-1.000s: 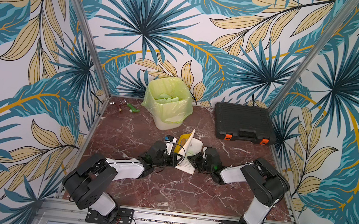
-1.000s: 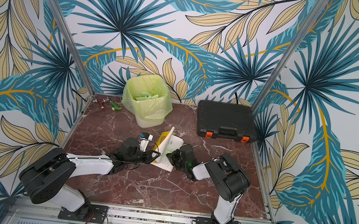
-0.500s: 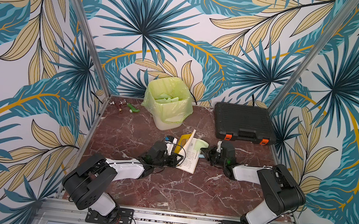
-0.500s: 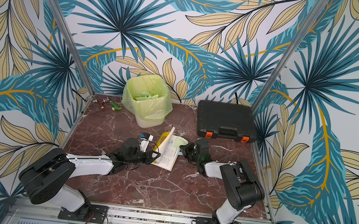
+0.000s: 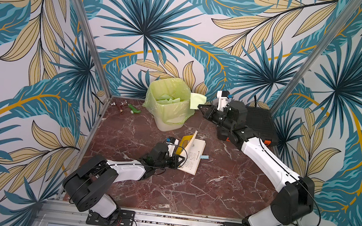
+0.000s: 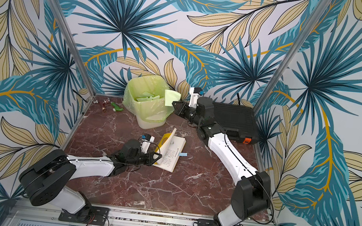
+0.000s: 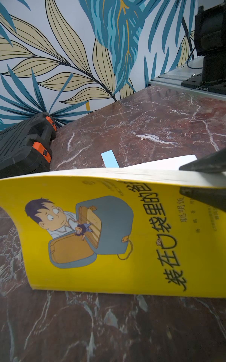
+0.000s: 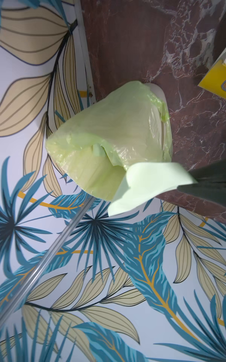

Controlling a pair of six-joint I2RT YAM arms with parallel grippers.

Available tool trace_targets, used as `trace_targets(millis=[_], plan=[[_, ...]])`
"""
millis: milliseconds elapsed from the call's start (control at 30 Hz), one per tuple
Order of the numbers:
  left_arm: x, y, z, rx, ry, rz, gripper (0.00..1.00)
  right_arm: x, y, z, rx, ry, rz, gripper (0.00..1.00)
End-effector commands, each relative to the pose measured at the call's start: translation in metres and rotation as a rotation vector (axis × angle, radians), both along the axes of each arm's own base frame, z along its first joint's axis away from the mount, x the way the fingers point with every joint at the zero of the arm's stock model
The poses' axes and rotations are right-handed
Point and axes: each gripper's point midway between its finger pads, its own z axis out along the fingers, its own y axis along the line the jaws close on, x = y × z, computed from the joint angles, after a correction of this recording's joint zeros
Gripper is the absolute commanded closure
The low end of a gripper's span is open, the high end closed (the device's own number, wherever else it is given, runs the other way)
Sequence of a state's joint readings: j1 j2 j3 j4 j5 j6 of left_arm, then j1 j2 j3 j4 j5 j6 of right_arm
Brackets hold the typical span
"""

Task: Peel off the used sticky note
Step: Place the note in the trash bin.

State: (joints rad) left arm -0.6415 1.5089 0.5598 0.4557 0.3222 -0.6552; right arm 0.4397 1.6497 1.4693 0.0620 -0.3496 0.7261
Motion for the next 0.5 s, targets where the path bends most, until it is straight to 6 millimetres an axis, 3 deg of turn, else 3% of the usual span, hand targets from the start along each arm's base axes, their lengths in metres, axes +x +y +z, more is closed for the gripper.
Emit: trace_targets(millis=[0, 167, 267, 333, 467], plan=[[-0.009, 0.005, -0.011, 0.018, 0.038, -0.001, 1.00, 0.009, 0.024, -0.035, -0.136, 0.041, 0.066, 1.00], [-0.009, 0.006, -0.008, 0.019, 0.031, 0.001, 1.00, 0.044, 0.054, -0.030, -0.195, -0.002, 0.091, 1.00], [-0.011, 0.008, -0.007, 0.019, 0.028, 0.003, 1.00, 0.064, 0.059, -0.042, -0.255, 0.035, 0.076, 1.00], [-0.011, 0.009, -0.003, 0.014, 0.019, 0.006, 1.00, 0.071, 0.063, -0.044, -0.268, 0.037, 0.079, 0.97], [-0.012, 0.011, -0.001, 0.014, 0.011, 0.013, 1.00, 0.071, 0.062, -0.024, -0.262, 0.000, 0.076, 0.87]])
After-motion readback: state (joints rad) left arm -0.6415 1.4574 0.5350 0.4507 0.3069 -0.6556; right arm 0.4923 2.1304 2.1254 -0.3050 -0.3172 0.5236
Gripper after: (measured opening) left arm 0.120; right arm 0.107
